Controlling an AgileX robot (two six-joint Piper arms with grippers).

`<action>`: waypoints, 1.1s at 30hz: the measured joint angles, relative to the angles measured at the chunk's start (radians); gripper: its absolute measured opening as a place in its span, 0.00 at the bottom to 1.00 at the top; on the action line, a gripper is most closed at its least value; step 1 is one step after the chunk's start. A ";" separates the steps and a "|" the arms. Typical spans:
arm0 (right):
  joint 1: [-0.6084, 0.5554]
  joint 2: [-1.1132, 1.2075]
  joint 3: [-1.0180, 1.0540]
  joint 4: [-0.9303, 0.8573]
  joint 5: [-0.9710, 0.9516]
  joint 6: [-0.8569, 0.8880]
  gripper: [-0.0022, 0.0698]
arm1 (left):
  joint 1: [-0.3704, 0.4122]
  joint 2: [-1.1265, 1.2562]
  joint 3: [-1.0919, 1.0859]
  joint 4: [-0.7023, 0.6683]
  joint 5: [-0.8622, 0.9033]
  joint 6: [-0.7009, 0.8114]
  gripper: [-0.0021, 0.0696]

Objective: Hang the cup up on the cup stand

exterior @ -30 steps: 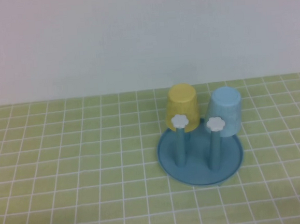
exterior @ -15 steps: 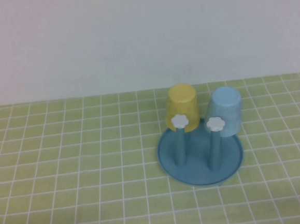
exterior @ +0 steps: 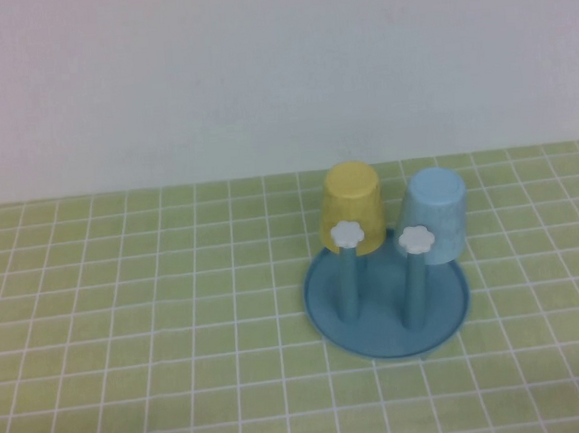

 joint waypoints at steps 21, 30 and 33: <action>0.021 0.000 0.000 0.000 0.002 0.000 0.03 | 0.000 0.000 0.000 0.000 0.000 0.008 0.03; 0.021 0.000 0.000 0.000 0.002 0.000 0.03 | 0.000 0.000 0.000 0.000 0.000 0.008 0.03; 0.021 0.000 0.000 0.000 0.002 0.000 0.03 | 0.000 0.000 0.000 0.000 0.000 0.008 0.03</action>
